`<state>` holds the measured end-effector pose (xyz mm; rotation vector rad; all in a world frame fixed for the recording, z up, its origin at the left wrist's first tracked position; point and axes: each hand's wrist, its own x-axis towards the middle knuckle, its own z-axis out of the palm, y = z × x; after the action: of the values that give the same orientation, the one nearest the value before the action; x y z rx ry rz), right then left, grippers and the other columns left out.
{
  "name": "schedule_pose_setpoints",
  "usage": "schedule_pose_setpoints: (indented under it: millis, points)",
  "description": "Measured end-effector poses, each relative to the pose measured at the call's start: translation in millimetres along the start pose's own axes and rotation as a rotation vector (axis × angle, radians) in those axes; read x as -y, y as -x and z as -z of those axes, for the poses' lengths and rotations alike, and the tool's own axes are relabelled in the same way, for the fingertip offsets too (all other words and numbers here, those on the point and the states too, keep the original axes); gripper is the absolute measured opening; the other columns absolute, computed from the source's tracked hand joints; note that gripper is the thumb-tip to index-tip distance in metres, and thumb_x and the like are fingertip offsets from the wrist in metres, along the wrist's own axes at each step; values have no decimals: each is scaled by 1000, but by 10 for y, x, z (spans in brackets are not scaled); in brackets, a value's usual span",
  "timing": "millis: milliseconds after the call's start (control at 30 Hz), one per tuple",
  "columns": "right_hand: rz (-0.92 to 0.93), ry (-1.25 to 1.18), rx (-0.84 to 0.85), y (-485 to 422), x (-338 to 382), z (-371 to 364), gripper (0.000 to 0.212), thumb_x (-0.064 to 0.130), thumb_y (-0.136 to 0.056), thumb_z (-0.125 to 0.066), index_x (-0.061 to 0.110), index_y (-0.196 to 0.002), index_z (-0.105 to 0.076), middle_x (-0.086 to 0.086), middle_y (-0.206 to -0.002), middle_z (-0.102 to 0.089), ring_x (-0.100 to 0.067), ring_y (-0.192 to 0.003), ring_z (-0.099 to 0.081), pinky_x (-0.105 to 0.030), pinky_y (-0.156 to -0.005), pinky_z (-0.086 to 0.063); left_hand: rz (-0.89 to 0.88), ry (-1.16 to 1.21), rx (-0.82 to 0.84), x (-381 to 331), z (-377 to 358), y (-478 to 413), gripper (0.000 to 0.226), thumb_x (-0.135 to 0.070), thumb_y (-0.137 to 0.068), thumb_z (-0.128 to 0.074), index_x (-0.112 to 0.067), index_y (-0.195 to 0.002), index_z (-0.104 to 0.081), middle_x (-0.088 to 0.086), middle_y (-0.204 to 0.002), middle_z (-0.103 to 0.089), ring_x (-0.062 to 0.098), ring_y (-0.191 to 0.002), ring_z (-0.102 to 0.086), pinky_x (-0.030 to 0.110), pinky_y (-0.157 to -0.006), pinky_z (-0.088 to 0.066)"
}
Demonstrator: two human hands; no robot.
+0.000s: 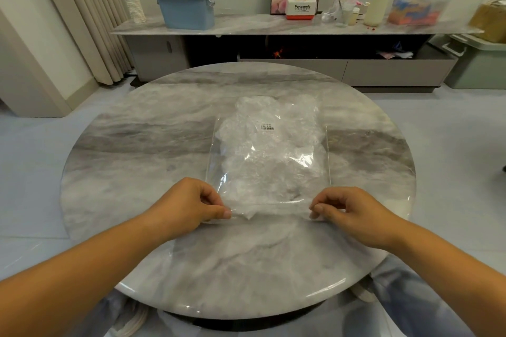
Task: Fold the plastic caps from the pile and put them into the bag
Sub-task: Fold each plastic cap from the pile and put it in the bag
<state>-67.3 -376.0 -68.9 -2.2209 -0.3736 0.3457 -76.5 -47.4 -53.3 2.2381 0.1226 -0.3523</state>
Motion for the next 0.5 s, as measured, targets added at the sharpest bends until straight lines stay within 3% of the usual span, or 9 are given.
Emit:
schedule_pose_setpoints:
  millis: [133, 300, 500]
  points:
    - [17, 55, -86, -18, 10, -8, 17, 17, -97, -65, 29, -91, -74, 11, -92, -70, -3, -89, -65, -18, -82, -51, 44, 71, -25, 36, -30, -53, 24, -32, -74, -88, -12, -74, -74, 2, -61, -69, 12, -53, -53, 26, -55, -44]
    - [-45, -14, -159, -74, 5, -54, 14, 18, -98, -65, 27, -94, -75, 8, -81, -74, -4, -79, -69, -18, -76, -54, 31, 130, -110, 67, -73, -121, 31, -33, -79, -85, -7, -84, -69, 4, -65, -72, 4, -48, -56, 17, -47, -43]
    - [-75, 53, -311, -122, -30, -96, 12, 25, -91, -74, 27, -79, -73, 7, -78, -71, -5, -75, -64, -16, -71, -52, -40, 68, -202, 97, -139, -170, 33, -34, -81, -83, -8, -79, -62, 0, -58, -65, 0, -44, -51, 18, -50, -43]
